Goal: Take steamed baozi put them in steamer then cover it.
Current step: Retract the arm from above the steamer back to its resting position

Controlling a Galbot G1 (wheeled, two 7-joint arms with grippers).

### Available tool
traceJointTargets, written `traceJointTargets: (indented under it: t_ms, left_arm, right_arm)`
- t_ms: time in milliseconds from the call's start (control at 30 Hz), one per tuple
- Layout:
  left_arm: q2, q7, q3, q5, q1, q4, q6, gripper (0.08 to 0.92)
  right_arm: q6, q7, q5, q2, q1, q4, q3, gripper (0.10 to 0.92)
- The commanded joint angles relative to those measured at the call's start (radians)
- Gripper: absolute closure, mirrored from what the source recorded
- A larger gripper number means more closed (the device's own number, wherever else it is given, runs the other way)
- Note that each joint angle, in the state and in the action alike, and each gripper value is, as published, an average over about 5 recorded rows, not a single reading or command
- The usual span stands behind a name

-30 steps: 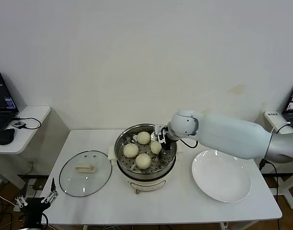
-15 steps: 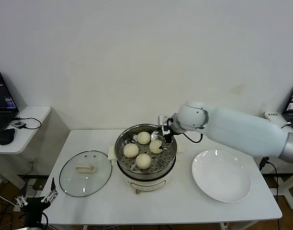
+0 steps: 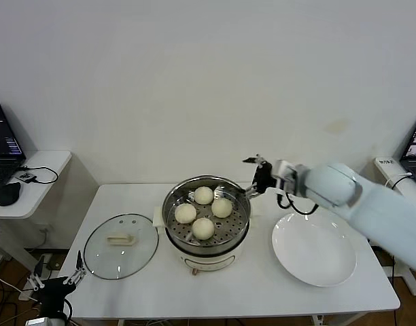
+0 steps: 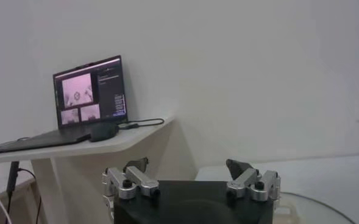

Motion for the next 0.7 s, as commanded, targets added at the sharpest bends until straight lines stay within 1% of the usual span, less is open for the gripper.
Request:
traceJointTargets:
  t_ms: [33, 167, 267, 367, 533, 700]
  left_arm:
    - [0.002, -0.013, 0.044, 0.056, -0.016, 0.013, 0.031, 0.177]
    - [0.015, -0.049, 0.061, 0.223, -0.036, 0.051, 0.035, 0.177]
    - [0.029, -0.09, 0.053, 0.479, -0.069, 0.117, 0.008, 0.177]
    - [0.055, -0.107, 0.032, 0.757, -0.101, 0.196, -0.048, 0.177]
    - [0.123, -0.088, 0.026, 1.105, -0.126, 0.28, -0.076, 0.177]
    - [0.167, -0.062, 0.045, 1.323, -0.145, 0.33, -0.076, 0.177]
  right_arm:
    - [0.461, 0.223, -0.17, 0.235, -1.118, 0.086, 0.973, 0.203]
    - [0.567, 0.166, -0.207, 0.418, -1.224, 0.053, 1.138, 0.203]
    - [0.635, 0.151, -0.202, 0.531, -1.27, 0.025, 1.224, 0.202]
    - [0.692, 0.152, -0.221, 0.619, -1.296, 0.004, 1.282, 0.203]
    - [0.72, 0.161, -0.237, 0.68, -1.322, 0.012, 1.325, 0.203]
    - [0.736, 0.173, -0.249, 0.692, -1.339, 0.012, 1.342, 0.203]
